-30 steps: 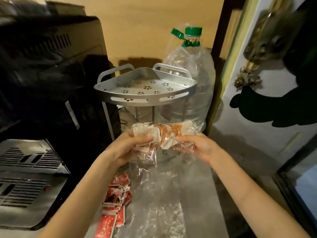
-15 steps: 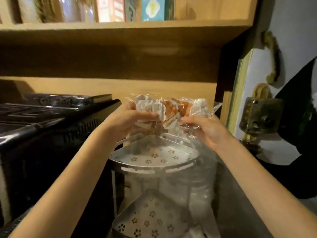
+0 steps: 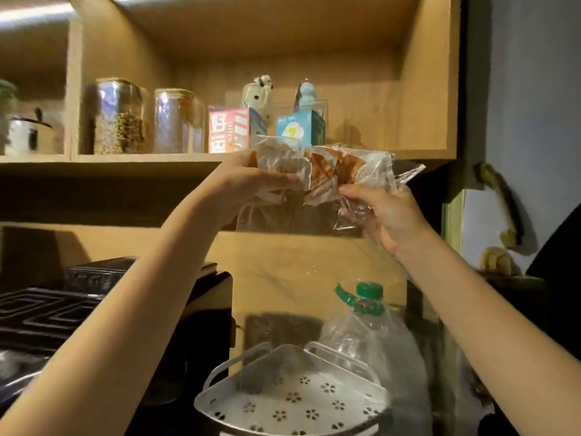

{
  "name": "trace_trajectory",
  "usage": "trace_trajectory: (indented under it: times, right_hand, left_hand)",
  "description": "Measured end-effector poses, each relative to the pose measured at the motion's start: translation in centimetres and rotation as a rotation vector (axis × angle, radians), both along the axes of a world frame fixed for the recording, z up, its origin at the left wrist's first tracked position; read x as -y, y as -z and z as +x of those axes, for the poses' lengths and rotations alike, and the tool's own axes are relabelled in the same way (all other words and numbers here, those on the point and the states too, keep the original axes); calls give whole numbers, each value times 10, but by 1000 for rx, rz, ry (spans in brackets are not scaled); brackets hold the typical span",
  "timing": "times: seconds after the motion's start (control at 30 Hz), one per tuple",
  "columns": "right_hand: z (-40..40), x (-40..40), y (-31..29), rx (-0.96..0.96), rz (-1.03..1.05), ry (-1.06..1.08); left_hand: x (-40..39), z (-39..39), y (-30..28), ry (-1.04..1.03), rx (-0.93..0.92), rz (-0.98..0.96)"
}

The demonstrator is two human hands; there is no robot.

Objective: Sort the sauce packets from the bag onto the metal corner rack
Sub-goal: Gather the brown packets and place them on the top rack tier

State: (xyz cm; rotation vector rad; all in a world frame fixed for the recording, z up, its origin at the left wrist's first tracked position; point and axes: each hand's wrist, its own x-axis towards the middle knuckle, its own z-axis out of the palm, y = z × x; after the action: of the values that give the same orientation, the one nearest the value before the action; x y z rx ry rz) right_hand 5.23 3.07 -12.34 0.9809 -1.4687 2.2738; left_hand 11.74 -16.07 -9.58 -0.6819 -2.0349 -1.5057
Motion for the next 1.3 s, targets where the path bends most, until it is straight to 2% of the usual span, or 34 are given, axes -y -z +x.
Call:
trace_trajectory:
  times: [0.17, 0.27, 0.37, 0.6, 0.83, 0.97, 1.1, 1.3]
  right_hand:
    - [-22, 11, -6, -40, -48, 50]
    - [-40, 16, 4, -29, -52, 24]
    - [-62, 21, 24, -4, -9, 48]
    - [-92, 25, 79, -9, 164, 33]
    - [-118, 21, 159, 307, 332, 123]
    - [-119, 13, 198, 365, 444, 192]
    - [-119, 7, 216, 470, 492, 121]
    - [-106, 2, 213, 512, 304, -87]
  left_hand:
    - [8, -16, -18, -133, 2, -7]
    - [12, -24, -14, -139, -15, -50]
    - [18, -33, 4, -86, -25, -142]
    - [39, -80, 73, -99, 109, -41]
    - [43, -101, 160, -76, 244, 41]
    - [41, -105, 199, -80, 331, 98]
    - [40, -104, 218, -57, 429, 127]
    - [43, -93, 219, 1, 487, 152]
